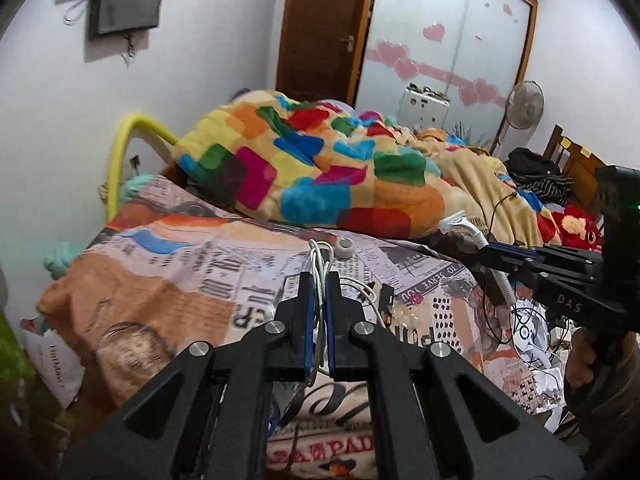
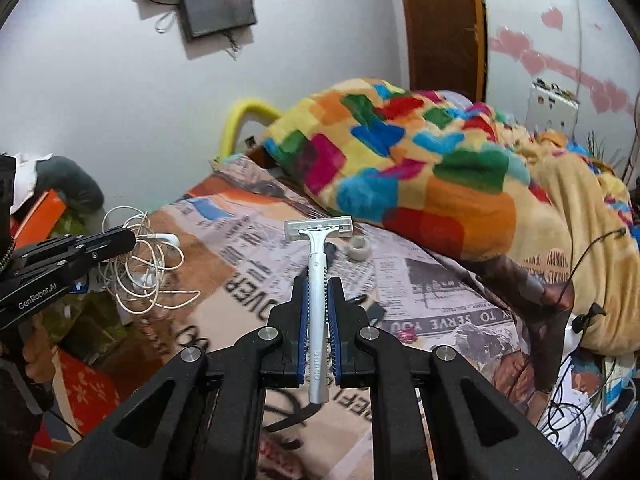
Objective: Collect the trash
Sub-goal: 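Carry earphones and razor in both tools over the white bin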
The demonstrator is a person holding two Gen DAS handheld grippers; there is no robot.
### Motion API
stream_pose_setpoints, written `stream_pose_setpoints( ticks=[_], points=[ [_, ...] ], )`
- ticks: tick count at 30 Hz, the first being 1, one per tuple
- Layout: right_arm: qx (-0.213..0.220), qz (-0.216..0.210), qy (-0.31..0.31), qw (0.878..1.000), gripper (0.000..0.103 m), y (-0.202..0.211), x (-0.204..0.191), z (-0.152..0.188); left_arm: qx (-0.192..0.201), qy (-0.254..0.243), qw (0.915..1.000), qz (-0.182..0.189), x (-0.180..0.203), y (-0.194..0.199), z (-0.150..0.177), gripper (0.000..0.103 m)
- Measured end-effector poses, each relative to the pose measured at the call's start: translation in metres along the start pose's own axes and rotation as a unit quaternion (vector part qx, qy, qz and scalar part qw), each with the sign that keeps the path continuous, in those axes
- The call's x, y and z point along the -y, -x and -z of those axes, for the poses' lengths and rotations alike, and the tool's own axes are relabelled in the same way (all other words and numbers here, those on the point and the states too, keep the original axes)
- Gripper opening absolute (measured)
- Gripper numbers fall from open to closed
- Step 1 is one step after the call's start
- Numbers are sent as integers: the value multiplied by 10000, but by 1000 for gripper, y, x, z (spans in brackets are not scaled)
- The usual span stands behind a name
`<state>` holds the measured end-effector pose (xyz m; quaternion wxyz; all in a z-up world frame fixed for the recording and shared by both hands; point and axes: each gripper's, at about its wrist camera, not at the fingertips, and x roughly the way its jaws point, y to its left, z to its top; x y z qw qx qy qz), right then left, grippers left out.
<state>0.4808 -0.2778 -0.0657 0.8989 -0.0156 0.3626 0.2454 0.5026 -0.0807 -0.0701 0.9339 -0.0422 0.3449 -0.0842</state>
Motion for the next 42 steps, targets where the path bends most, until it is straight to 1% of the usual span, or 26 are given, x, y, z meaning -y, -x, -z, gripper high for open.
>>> stream_pose_setpoints(
  ticks=[6,11,18,23,29,34,38,42],
  points=[
    [76,-161,247,9995,9,27,-41,3,204,138,9994,-237,-19,65,17,4],
    [82,-337,450,9984,9,42,-76,11,263,285,9983,-442,-39,108,36,4],
    [2,-682,717,9951,9,49,-133,24,366,577,9951,-720,-74,169,70,4],
    [-83,-951,992,9905,9,49,-184,38,368,813,9915,-948,-105,206,101,4],
    [-299,-1340,1338,9815,9,41,-248,61,254,1036,9863,-1260,-139,236,137,4],
    [-581,-1612,1588,9723,9,25,-292,82,74,1237,9793,-1598,-168,254,181,4],
    [-877,-1749,1799,9640,9,5,-325,102,-103,1497,9726,-1775,-192,257,213,4],
    [-1186,-1838,1951,9561,9,-13,-348,120,-397,1800,9640,-1915,-216,249,247,4]
  ],
)
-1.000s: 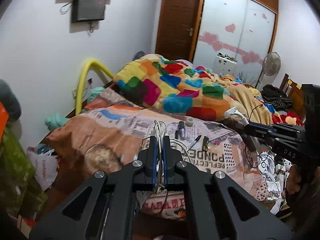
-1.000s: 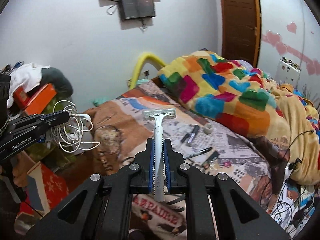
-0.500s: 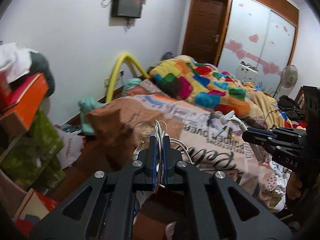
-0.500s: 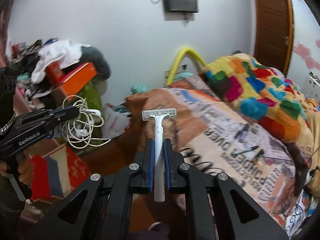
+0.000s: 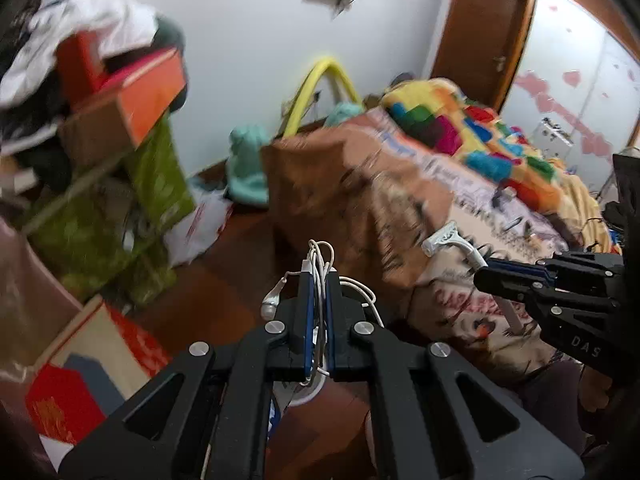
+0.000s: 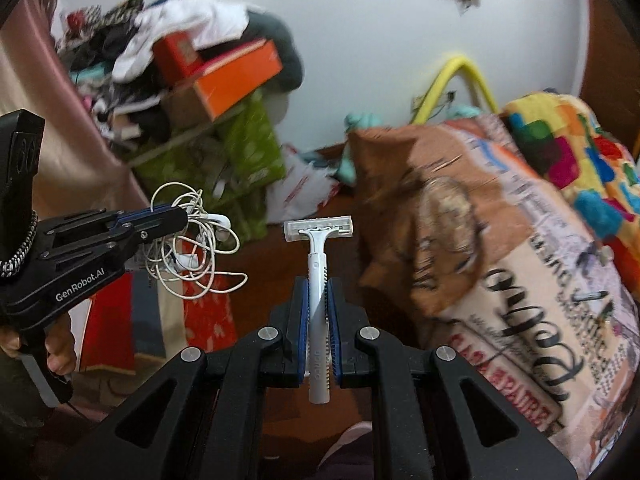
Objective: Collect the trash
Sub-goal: 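Carry earphones and razor in both tools over the white bin, then open left tool over the bin while right tool releases the razor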
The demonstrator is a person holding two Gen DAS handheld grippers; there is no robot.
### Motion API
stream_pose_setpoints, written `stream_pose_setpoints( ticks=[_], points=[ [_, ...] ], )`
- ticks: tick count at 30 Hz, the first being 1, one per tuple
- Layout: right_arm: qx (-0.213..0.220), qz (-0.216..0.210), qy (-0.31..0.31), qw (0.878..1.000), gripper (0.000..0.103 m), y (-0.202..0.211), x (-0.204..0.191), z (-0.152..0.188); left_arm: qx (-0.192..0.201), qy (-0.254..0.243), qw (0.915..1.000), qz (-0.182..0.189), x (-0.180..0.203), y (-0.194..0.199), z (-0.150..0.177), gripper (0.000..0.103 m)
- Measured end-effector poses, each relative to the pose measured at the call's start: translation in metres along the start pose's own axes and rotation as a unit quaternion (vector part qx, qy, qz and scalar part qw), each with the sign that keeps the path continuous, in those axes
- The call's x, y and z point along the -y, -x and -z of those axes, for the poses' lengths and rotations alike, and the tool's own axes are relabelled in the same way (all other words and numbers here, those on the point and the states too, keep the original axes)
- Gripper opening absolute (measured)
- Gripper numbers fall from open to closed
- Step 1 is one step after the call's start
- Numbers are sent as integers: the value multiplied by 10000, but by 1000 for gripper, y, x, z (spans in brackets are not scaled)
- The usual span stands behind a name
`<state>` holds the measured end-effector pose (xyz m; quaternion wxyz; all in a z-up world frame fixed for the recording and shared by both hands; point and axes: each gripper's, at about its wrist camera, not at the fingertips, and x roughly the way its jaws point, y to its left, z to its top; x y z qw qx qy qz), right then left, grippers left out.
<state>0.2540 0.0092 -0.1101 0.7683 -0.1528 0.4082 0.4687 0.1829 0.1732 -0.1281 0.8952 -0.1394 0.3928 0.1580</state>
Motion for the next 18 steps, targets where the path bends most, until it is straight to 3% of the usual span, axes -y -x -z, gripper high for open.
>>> stream_pose_setpoints(
  ticks=[8,18],
  points=[
    [-703,-111,146,9974,9,-68,-14,14,-720,417,9963,-213,-32,-59,44,4],
    [-1437,-316,190,9889,9,-137,-11,24,-1748,914,9796,-377,-45,-150,87,4]
  ],
)
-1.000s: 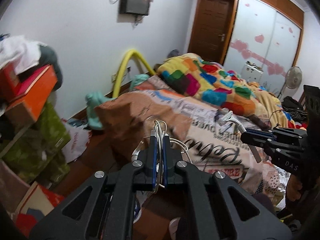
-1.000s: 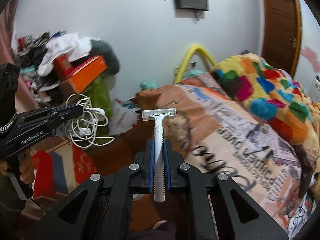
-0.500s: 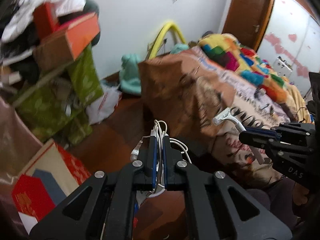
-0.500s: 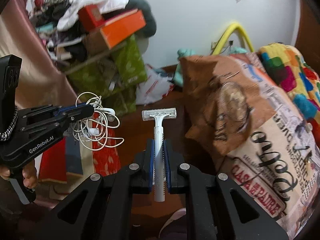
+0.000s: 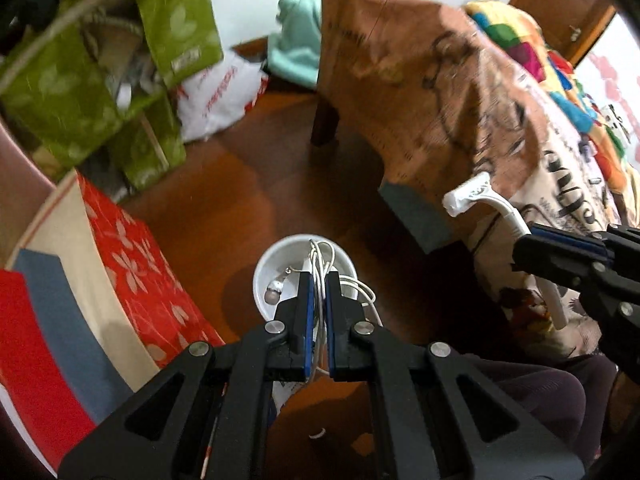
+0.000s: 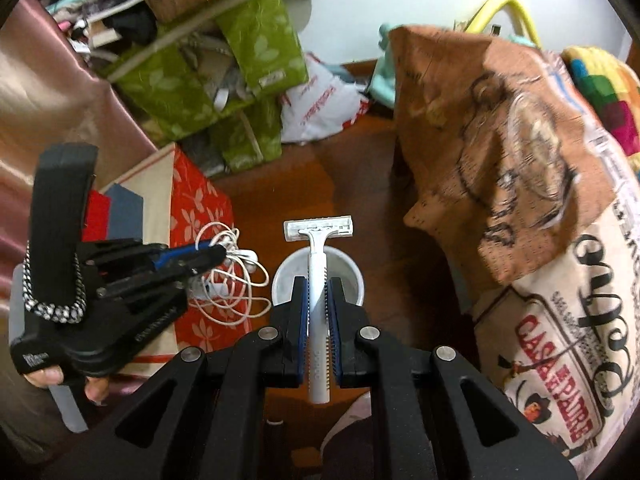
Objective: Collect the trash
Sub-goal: 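Open left tool over the bin while right tool releases the razor, then move both open tools back to the items on the bed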
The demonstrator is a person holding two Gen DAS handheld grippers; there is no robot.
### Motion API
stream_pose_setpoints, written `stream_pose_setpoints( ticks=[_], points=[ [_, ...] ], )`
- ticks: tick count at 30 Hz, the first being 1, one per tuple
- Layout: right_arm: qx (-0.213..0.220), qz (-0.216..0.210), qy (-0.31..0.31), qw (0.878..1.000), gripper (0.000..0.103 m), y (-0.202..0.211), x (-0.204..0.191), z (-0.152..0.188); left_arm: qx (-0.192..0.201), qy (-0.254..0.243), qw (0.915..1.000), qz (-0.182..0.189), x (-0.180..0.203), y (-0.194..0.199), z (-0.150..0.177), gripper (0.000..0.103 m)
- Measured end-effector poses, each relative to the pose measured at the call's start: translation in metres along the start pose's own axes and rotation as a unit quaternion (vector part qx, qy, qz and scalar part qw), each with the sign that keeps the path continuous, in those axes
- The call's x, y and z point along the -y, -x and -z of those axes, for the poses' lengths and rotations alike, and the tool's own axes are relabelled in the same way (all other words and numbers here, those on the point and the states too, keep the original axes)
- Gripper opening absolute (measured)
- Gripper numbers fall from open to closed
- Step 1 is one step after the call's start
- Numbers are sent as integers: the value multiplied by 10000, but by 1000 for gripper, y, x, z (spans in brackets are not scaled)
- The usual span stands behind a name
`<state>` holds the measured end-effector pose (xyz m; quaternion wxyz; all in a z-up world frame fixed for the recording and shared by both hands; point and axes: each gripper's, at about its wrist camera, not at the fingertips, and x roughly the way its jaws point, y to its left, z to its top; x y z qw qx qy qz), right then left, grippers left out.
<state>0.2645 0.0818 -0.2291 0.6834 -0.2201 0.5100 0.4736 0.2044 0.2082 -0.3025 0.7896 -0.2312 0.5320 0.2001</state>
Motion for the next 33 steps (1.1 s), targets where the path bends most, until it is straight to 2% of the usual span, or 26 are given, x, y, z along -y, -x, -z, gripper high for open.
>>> stream_pose_setpoints(
  ticks=[9,14,15,18,19,26,33],
  points=[
    [-475,-163,-10,9987,9,-58,2,-14,-535,493,9973,135,-16,-44,-1,4],
    [-571,-395,-130,9975,10,-65,6,-20,-557,512,9971,108,-19,-48,-6,4],
    [-564,-404,-149,9975,11,-65,8,-21,-557,504,9971,103,-19,-47,-8,4],
    [-570,-367,-183,9975,28,-65,11,-21,-569,481,9972,25,-19,-45,-10,6],
    [-547,-327,-185,9978,32,-63,12,-21,-559,463,9974,7,-19,-43,-10,6],
    [-413,-129,-148,9990,32,-46,16,-13,-300,361,9989,-38,-15,-17,-7,7],
    [-39,23,-36,10000,32,-8,14,-5,237,181,9995,-45,1,35,-7,7]
  ],
)
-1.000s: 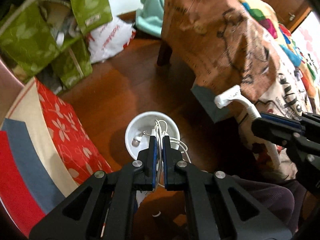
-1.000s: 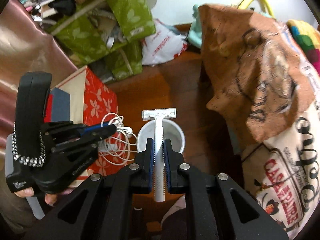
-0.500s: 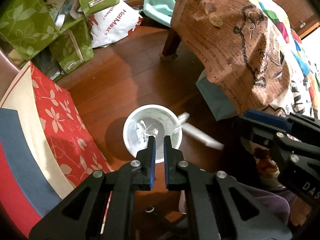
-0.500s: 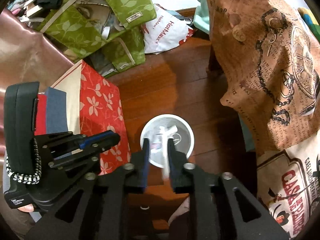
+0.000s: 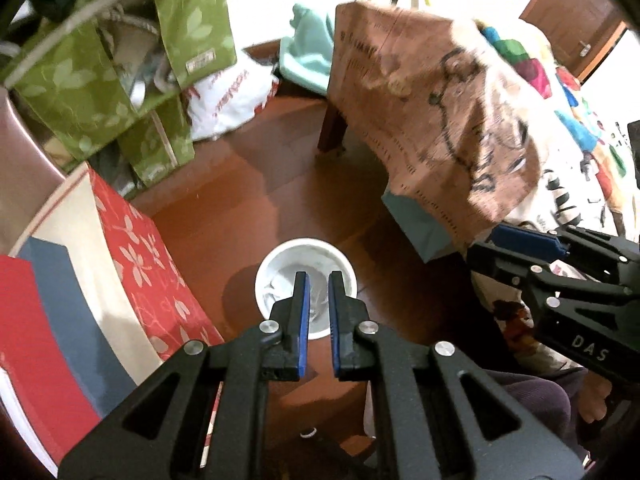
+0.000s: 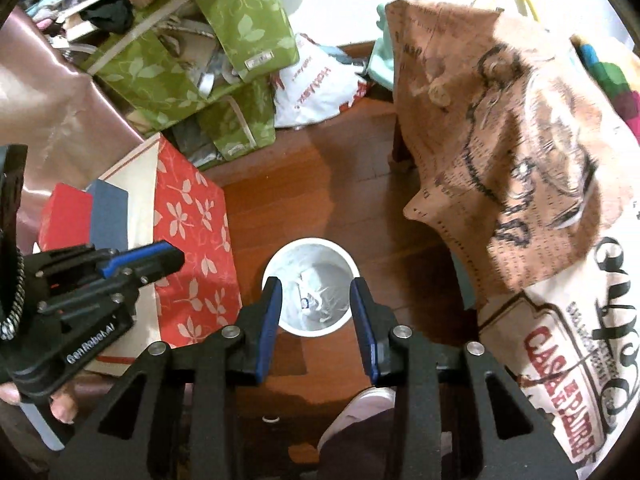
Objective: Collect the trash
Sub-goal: 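Move both open tools back to the items on the bed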
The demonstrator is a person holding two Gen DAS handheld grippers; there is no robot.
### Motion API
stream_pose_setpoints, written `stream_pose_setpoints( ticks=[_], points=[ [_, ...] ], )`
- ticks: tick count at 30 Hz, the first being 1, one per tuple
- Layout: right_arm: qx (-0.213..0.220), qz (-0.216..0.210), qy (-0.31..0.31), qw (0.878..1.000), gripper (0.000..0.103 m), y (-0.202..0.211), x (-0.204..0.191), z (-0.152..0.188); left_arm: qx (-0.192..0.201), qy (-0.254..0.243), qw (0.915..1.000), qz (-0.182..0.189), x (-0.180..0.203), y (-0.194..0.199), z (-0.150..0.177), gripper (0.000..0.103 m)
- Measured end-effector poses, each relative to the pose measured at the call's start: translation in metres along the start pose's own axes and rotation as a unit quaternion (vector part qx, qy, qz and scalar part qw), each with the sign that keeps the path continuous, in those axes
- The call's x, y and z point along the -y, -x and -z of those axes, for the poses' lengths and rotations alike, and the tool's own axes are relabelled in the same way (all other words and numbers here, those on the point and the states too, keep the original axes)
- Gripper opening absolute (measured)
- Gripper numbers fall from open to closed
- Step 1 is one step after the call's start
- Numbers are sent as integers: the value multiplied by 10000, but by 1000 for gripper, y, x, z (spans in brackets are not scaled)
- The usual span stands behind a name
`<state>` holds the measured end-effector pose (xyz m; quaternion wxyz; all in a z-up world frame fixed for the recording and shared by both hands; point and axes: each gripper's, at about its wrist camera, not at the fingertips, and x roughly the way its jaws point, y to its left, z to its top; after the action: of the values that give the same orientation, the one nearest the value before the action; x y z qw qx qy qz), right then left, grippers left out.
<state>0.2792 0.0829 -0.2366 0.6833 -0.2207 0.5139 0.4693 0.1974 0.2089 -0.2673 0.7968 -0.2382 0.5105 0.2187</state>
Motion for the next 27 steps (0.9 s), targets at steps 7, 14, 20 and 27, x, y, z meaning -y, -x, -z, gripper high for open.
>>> stream_pose_setpoints(
  ticks=[7,14,20,27],
  points=[
    [734,276,182,9968,32,62,-5,12,640,-246,9976,-13,23,60,0,8],
    [1394,408,202,9892,32,122,-3,30,1395,-478,9890,80,55,125,7,30],
    [1983,531,149,9786,32,179,1,51,1937,-666,9786,194,86,173,17,41],
    [2547,759,-42,9640,42,233,16,77,2376,-866,9669,336,123,212,29,59]
  ],
)
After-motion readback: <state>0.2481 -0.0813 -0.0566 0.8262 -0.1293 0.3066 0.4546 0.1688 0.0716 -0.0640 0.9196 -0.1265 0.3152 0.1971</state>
